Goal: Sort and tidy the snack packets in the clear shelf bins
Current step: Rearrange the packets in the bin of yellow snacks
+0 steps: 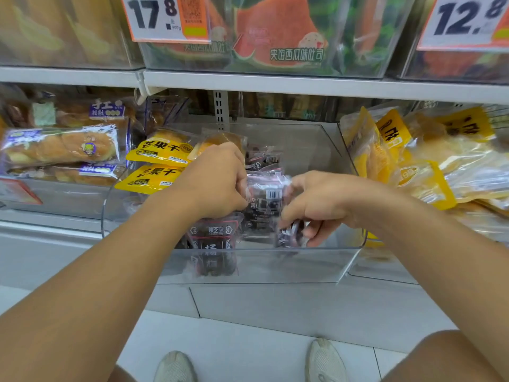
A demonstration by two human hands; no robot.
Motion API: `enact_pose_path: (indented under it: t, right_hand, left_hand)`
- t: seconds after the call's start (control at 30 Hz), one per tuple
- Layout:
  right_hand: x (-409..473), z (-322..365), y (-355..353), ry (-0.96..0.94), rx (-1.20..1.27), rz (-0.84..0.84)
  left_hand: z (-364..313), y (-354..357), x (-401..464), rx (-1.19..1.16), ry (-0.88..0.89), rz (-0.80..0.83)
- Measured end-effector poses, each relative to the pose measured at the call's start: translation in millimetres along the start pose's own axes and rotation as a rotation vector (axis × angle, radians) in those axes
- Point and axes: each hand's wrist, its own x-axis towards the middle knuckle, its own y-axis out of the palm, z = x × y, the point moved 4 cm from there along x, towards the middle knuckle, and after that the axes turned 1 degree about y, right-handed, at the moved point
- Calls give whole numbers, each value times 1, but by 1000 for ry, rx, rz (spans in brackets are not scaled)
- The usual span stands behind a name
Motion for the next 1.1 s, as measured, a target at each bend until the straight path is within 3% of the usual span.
enact_pose_path:
  t: [0.1, 0.2, 0.33, 0.5, 0.63, 0.9, 1.03, 1.1]
  right_hand:
    - [-8, 1, -7, -35, 236, -93]
    - [-13, 1, -2, -22, 310, -39]
    - [-18, 0, 3, -19, 139, 80]
    - [-12, 1, -2, -77, -58, -27]
    - [-12, -4, 7, -78, -153, 147]
    - [-6, 2, 12, -90, -363, 84]
    - [-12, 0, 17, -32, -604, 174]
    - [-10, -4, 17, -10, -600, 232]
  left_hand:
    - [-2, 5, 0, 20, 10, 54]
    - [-2, 4, 1, 18, 38, 69]
    - [-7, -1, -2, -73, 102, 62]
    - [-7, -2, -1, -120, 69, -37]
    - [-7, 0, -1, -150, 52, -87]
    - [-3, -2, -2, -154, 76, -26]
    - [0, -2, -3, -117, 95, -12]
    - [-1, -1, -3, -117, 97, -34]
